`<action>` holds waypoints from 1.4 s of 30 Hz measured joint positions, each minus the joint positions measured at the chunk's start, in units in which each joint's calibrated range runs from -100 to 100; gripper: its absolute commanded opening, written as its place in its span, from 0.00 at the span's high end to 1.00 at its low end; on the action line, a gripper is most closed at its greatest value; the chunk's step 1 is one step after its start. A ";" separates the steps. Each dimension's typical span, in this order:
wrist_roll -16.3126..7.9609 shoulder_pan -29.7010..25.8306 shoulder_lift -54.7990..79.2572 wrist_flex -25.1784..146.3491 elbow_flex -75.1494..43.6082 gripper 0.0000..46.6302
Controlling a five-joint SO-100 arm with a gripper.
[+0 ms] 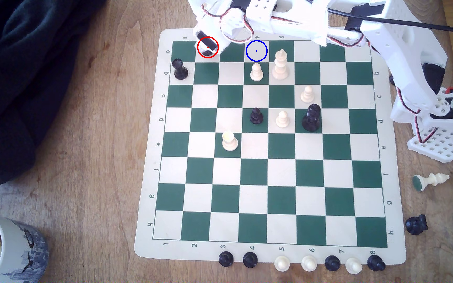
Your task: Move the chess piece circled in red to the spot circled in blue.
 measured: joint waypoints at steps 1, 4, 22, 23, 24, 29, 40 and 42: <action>0.00 -0.07 0.00 0.00 0.00 0.99; 0.00 -0.44 0.00 0.00 0.00 0.99; 1.03 1.18 -23.63 -4.54 26.48 0.99; 1.17 1.18 -24.55 -4.94 27.75 0.99; 1.27 1.18 -25.89 -5.34 29.73 0.99; 1.66 1.33 -30.25 -7.65 38.50 0.99; 1.76 4.28 -30.58 -8.29 44.83 0.99; 1.86 4.42 -30.58 -8.61 45.73 0.99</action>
